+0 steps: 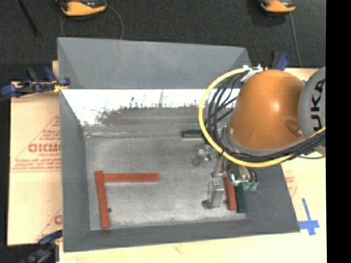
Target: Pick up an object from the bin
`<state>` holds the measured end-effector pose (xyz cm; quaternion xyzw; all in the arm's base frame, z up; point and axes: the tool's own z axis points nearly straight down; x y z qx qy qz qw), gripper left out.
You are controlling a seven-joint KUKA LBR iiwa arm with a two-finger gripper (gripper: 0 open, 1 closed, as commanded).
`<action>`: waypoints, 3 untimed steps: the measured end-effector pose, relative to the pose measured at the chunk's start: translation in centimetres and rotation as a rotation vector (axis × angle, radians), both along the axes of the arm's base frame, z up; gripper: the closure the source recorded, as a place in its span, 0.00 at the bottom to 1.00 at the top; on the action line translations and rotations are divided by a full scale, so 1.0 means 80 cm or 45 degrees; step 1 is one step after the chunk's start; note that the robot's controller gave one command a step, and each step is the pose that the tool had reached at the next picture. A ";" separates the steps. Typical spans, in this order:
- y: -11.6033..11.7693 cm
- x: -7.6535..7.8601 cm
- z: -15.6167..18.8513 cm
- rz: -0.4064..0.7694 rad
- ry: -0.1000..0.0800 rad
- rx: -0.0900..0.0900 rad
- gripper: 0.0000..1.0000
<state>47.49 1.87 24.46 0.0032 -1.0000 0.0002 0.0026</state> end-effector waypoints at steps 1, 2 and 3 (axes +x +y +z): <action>-0.007 0.078 -0.121 -0.091 -0.004 0.001 0.00; 0.075 0.102 -0.223 -0.143 -0.003 0.004 0.00; 0.070 0.105 -0.217 -0.149 -0.012 0.002 1.00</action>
Offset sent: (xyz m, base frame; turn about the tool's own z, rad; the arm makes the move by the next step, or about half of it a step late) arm 0.0618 -0.0057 -0.0926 0.0746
